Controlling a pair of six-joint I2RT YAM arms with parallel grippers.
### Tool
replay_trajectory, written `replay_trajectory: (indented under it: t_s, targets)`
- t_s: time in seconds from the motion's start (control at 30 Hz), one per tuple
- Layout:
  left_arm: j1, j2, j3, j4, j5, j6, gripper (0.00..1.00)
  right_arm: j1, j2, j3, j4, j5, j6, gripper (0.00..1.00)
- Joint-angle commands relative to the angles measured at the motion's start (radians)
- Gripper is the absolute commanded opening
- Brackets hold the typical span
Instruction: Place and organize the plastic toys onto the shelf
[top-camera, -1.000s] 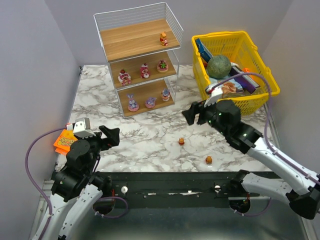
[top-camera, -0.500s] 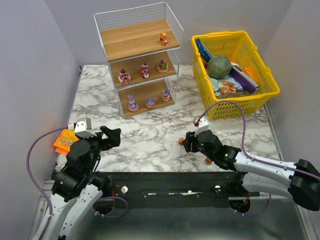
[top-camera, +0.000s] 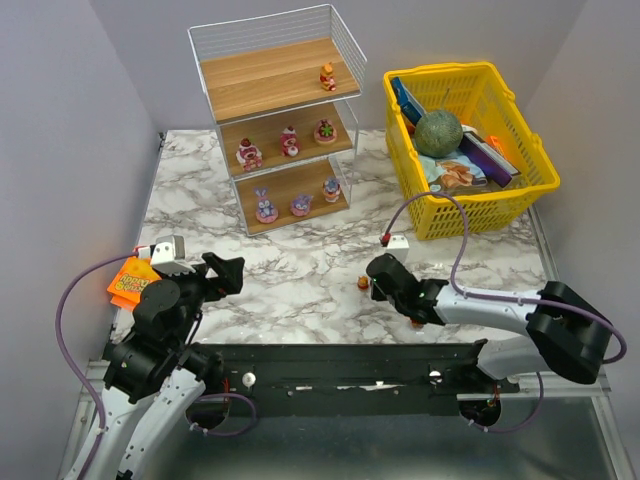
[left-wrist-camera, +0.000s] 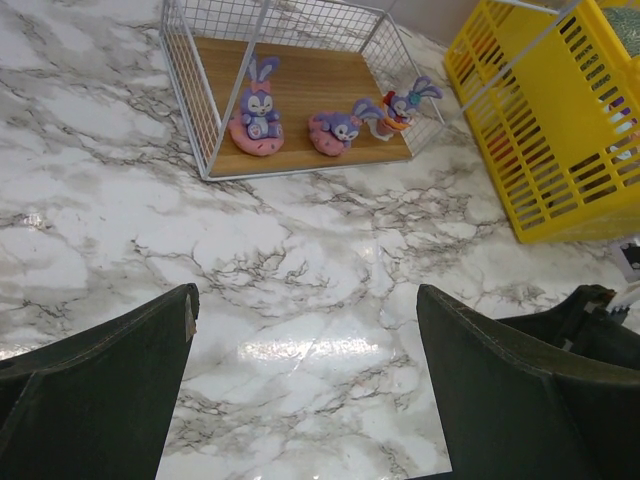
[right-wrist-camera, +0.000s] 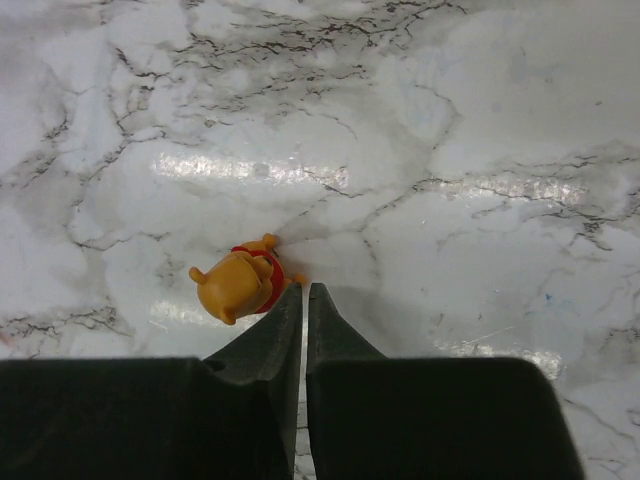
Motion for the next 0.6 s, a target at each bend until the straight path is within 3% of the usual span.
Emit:
replay_trajectory:
  t_s: [0.0, 0.57]
  targets:
    - [0.001, -0.008, -0.010, 0.021, 0.019, 0.018, 0.99, 0.000, 0.077, 0.058, -0.041, 0.053, 0.083, 0.11]
    - [0.001, -0.014, -0.008, 0.019, 0.019, 0.019, 0.99, 0.000, 0.112, 0.006, 0.060, -0.090, 0.103, 0.03]
